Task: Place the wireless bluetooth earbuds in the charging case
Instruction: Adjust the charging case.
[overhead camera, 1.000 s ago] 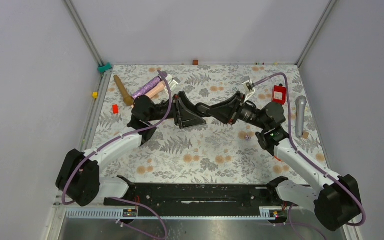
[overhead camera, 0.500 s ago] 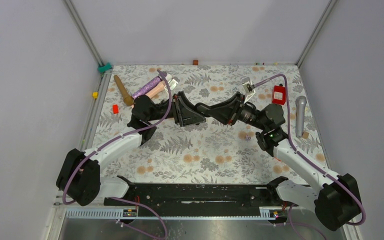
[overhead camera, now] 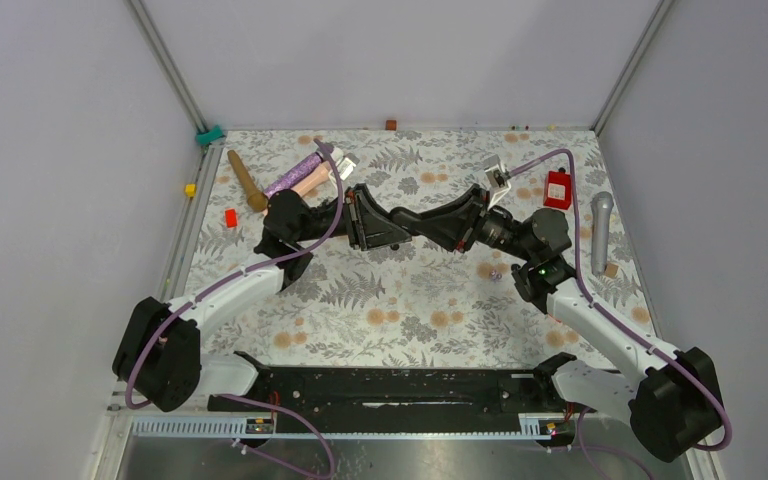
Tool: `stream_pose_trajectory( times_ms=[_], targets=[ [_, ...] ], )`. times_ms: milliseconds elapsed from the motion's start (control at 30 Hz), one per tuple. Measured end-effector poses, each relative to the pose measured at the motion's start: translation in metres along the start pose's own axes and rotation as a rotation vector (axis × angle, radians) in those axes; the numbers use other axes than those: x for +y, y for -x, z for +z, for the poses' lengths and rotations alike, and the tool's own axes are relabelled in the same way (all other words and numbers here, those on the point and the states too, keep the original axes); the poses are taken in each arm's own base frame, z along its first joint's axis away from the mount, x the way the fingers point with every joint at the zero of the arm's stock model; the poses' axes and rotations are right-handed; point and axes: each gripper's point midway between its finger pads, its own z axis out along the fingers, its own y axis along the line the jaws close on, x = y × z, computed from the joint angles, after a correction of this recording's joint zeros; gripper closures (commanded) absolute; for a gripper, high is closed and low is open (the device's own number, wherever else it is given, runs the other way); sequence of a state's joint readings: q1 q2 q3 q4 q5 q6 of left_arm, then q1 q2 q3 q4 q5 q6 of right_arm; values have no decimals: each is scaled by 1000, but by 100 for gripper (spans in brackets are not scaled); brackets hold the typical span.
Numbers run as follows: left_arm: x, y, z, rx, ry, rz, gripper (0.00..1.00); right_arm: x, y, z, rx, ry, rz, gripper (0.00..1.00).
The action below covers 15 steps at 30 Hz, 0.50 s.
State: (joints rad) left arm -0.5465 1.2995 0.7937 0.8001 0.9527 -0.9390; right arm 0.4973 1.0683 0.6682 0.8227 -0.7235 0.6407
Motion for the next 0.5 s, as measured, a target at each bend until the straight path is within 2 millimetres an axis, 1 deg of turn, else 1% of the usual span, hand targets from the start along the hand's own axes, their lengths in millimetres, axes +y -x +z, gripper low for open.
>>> stream_pose_trajectory(
  times_ms=[33,100,133,167,200,333,500],
  targets=[
    [0,0,0,0,0,0,66,0,0,0,0,0,-2,86],
    [0,0,0,0,1,0,51,0,0,0,1,2,-9,86],
    [0,0,0,-1,1,2,48,0,-1,0,3,3,-9,86],
    [0,0,0,-1,0,7,48,-1,-2,-1,5,2,-8,86],
    [1,1,0,-2,1,6,49,-2,-4,-1,9,-1,-6,86],
    [1,1,0,-4,3,5,61,-3,-7,-2,13,-5,-4,86],
    [4,1,0,-6,10,4,72,-2,-7,-2,13,-2,-5,86]
  ],
)
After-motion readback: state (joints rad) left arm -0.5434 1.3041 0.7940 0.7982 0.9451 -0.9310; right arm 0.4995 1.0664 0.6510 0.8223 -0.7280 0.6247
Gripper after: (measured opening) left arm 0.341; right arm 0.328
